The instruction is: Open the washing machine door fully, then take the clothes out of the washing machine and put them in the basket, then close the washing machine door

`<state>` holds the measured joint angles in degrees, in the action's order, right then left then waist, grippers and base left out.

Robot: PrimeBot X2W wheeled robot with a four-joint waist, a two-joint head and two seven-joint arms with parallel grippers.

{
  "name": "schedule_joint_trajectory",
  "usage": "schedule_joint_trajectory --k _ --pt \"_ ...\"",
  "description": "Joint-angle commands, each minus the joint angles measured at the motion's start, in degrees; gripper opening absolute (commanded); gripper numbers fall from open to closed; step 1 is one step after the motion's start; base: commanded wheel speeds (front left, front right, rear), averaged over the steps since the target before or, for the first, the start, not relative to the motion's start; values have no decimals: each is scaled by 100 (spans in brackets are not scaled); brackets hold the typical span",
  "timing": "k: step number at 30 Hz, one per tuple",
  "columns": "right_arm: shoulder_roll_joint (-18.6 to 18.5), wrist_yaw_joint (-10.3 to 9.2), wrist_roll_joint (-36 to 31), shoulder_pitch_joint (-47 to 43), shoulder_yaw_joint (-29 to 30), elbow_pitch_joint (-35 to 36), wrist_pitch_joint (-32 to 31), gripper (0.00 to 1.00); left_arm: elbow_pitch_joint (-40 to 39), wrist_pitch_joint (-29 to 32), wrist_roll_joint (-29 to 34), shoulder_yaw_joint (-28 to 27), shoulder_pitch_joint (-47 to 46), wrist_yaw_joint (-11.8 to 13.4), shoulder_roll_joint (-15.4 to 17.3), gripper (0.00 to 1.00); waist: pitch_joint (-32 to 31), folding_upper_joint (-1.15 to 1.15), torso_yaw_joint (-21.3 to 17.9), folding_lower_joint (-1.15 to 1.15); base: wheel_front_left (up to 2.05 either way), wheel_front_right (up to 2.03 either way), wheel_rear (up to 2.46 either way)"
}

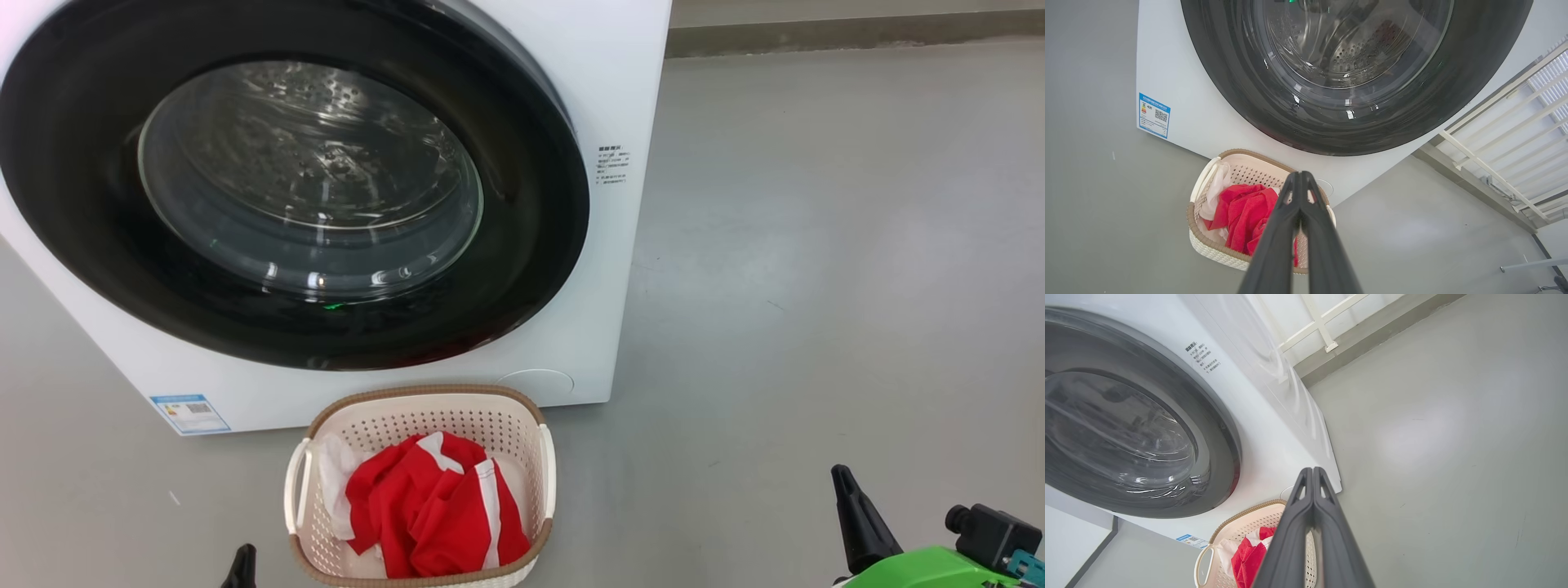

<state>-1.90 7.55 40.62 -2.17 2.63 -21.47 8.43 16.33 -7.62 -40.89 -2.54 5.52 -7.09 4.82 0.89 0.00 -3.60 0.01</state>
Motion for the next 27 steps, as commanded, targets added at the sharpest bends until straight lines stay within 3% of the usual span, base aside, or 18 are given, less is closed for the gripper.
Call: schedule_joint_trajectory --k 1,27 --pt "-86 -2 180 250 -19 175 -47 0 -141 36 -140 -117 -255 -13 63 0 -1 0 5 -1 0 0 0" --pt "-99 -3 1724 429 96 352 -484 0 -168 462 -1677 -206 -537 -21 -16 0 -23 0 114 -1 0 0 0"
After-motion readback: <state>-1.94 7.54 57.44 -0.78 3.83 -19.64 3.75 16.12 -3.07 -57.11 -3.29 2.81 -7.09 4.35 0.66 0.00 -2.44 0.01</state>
